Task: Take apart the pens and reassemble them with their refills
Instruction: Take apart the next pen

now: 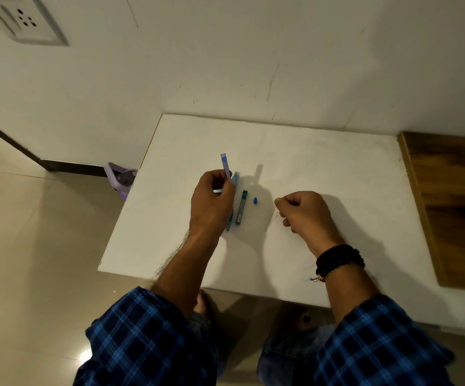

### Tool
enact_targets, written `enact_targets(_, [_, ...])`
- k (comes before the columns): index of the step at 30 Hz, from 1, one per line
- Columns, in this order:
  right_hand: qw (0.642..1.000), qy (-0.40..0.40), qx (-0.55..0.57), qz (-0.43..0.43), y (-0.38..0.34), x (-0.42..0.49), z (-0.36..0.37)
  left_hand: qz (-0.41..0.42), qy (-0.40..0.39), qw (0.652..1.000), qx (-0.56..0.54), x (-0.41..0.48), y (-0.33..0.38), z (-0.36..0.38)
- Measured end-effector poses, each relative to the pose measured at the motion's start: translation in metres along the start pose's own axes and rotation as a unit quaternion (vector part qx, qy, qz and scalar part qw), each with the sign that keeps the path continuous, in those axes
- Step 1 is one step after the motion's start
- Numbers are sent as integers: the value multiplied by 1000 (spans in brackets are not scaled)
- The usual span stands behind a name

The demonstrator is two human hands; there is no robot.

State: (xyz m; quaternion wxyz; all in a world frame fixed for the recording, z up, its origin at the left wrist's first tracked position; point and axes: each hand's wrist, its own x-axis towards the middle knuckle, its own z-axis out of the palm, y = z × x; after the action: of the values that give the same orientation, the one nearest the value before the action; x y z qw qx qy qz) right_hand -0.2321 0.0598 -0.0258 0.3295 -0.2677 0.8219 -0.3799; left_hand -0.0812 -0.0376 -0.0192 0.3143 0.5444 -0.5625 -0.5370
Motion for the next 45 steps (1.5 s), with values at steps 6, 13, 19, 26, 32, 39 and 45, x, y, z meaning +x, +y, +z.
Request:
enact_targets(6, [995, 29, -89, -32, -2, 3, 6, -6, -1, 1000, 7, 2, 1, 0])
enact_targets(13, [961, 67, -211, -168, -11, -4, 21, -7, 5, 1000, 8, 3, 0, 0])
enact_targets(19, [933, 47, -267, -236, -11, -6, 32, 8, -14, 1000, 12, 1, -2, 0])
enact_targets(26, [929, 68, -280, -232, -10, -1, 32, 26, -43, 998, 44, 1, -3, 3])
enact_targets(32, [962, 121, -90, -229, -22, -3, 21, 33, -78, 994, 66, -1, -3, 4])
enact_targets(39, [953, 58, 270, -122, -40, -7, 2, 49, -129, 985, 105, -2, 2, 7])
enact_targets(45, [954, 57, 266, -128, -39, -5, 3, 42, -145, 983, 106, -4, 5, 6])
